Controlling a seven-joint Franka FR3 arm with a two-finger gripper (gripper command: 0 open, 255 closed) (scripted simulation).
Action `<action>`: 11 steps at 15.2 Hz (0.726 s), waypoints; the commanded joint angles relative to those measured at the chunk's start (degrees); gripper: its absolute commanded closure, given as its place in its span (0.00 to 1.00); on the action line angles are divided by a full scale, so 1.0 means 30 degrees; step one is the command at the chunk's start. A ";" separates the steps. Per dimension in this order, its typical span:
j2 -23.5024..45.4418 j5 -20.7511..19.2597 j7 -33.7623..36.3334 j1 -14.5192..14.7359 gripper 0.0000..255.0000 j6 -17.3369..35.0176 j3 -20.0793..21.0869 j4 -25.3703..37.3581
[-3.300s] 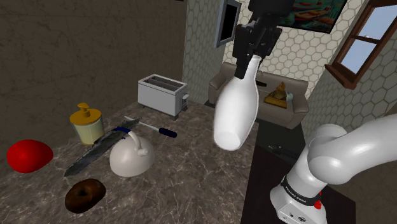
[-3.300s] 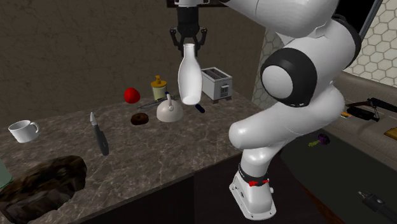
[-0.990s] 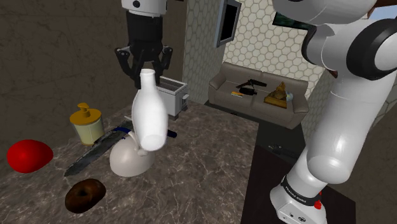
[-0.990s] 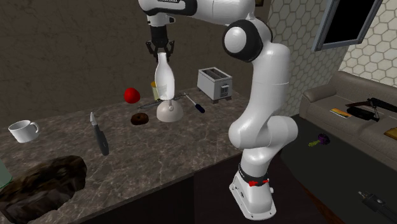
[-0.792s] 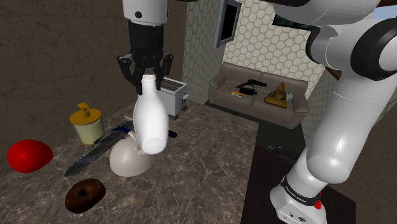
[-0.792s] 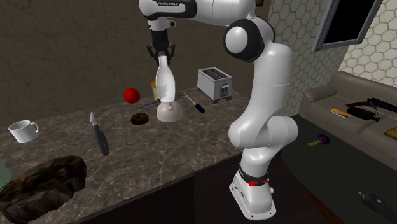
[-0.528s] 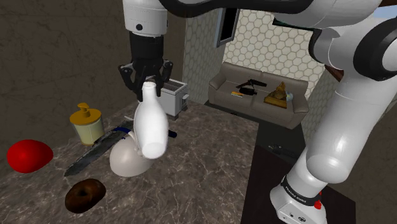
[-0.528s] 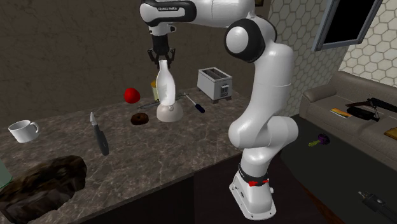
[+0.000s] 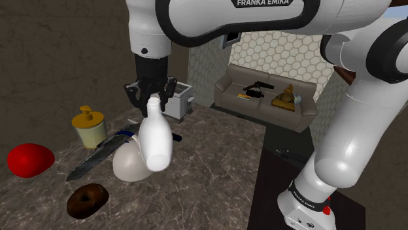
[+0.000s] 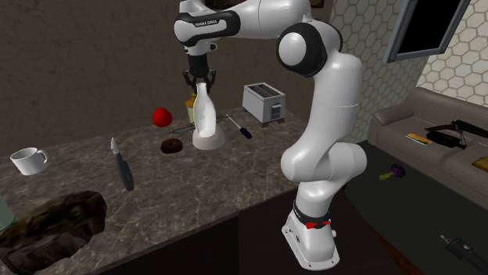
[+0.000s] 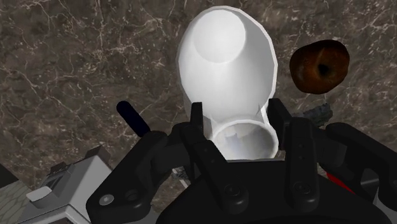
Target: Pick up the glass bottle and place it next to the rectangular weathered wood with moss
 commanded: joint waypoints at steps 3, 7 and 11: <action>-0.0031 -0.0002 0.0009 -0.0067 1.00 0.1065 -0.0043 -0.1071; 0.0005 -0.0054 0.0081 -0.0093 1.00 0.2080 -0.0068 -0.2062; 0.0130 -0.0175 0.0197 -0.0094 1.00 0.3073 -0.0092 -0.2967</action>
